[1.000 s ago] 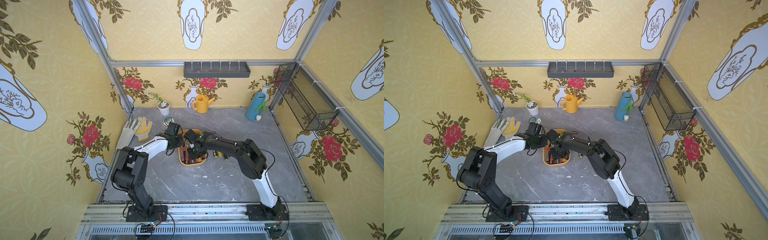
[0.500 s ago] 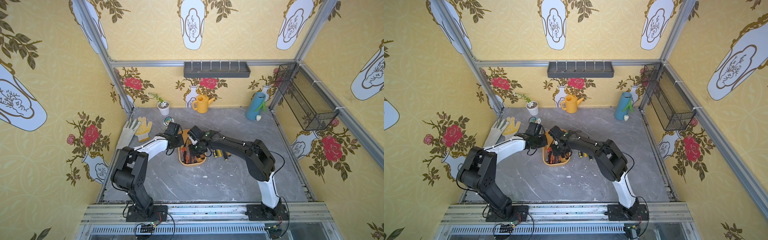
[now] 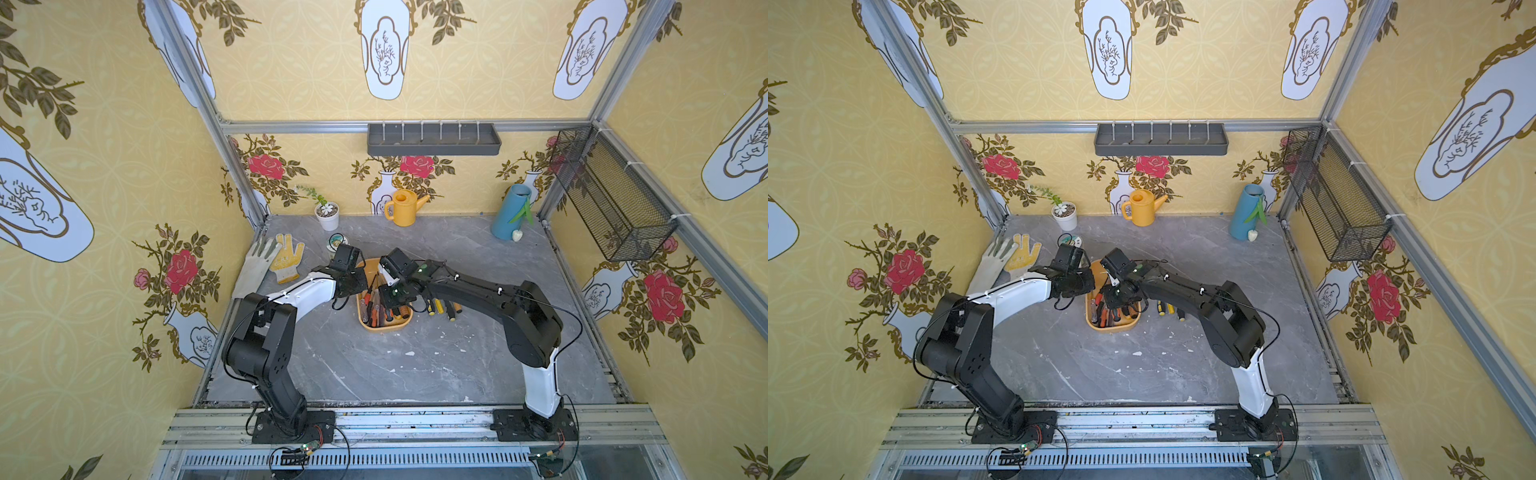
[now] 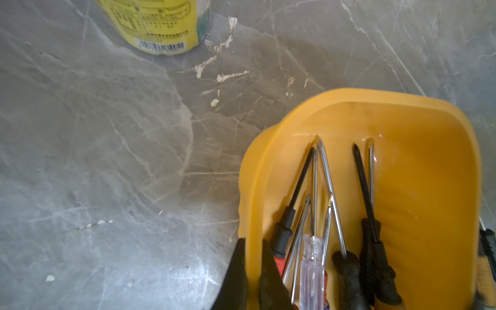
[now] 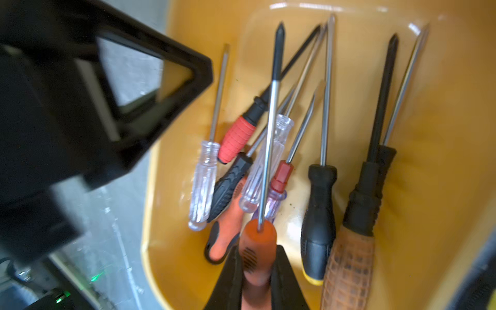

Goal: Take out the screwdriver from the storage box
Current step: Pick up the screwdriver from the storage box, then place the screwdriver at the center of the board.

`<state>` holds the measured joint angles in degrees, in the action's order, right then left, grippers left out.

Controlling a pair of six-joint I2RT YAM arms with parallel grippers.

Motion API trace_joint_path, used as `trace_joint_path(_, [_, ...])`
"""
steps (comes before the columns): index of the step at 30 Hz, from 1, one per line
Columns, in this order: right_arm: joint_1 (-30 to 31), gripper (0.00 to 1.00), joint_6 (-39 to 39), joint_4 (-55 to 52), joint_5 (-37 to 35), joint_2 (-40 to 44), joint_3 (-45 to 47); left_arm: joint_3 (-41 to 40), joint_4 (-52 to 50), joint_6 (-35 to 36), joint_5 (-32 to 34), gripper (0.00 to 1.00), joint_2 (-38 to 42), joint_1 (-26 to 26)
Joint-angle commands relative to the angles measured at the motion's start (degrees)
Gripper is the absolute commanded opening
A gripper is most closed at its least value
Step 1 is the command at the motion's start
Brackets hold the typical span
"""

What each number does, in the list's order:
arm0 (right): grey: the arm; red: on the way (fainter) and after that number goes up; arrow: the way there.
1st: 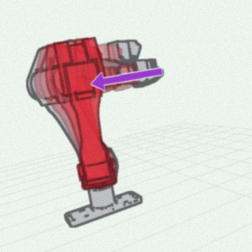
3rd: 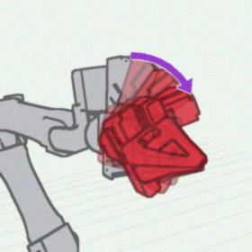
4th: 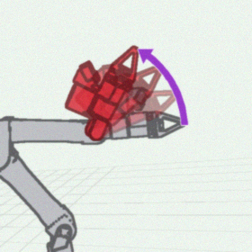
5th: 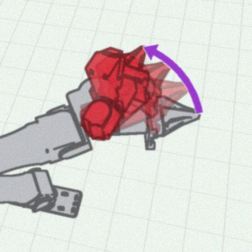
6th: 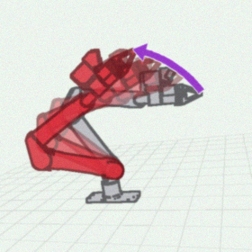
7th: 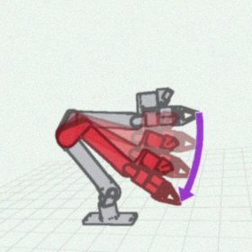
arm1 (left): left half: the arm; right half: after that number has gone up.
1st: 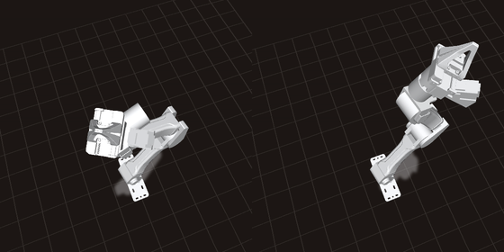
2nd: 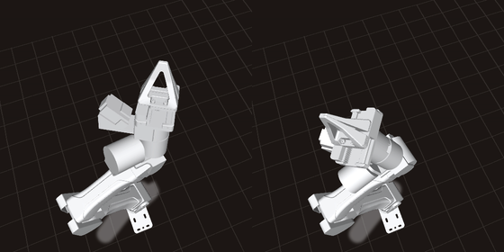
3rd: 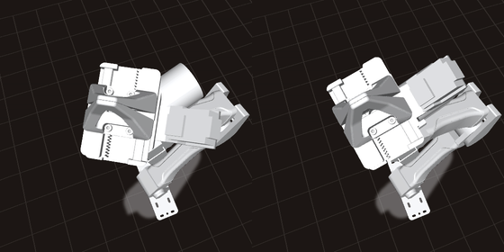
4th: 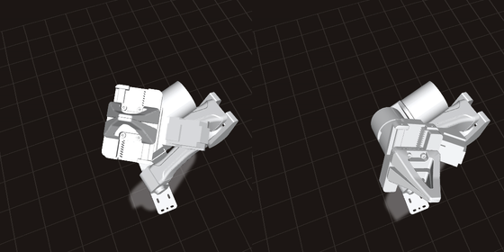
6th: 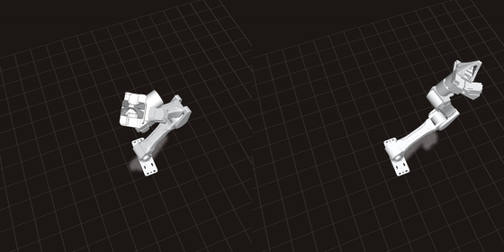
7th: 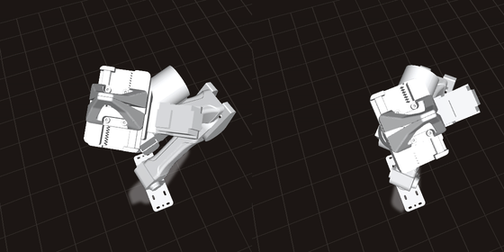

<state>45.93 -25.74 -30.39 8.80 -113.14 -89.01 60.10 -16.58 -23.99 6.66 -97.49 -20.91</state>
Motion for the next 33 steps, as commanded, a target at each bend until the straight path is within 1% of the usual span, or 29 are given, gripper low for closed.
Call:
trace_joint_path(1, [-1.88,0.00,1.52,3.43,-0.89,2.94,0.98,0.31,2.54,0.19,-0.24,0.00,-0.50,0.08])
trace_joint_path(8, [-7.89,0.00,3.54,3.76,-0.98,10.95,5.38,0.11,2.53,0.08,0.11,0.00,-0.46,0.11])
trace_joint_path(14, [-11.33,0.00,6.25,-0.31,-1.94,13.43,8.38,0.46,2.04,0.31,0.40,0.00,-0.01,0.13])
trace_joint_path(22, [-14.32,0.00,8.97,-6.63,-5.27,9.07,9.63,0.04,0.75,1.00,1.08,0.00,1.05,0.09])
trace_joint_path(27, [-15.10,0.00,11.65,-9.69,-3.94,5.39,7.67,-0.24,0.72,0.87,1.22,0.00,1.18,0.16])
trace_joint_path(33, [-13.61,0.00,9.95,-7.43,-1.05,2.56,6.28,-0.24,0.77,0.77,1.26,0.00,1.16,0.08])
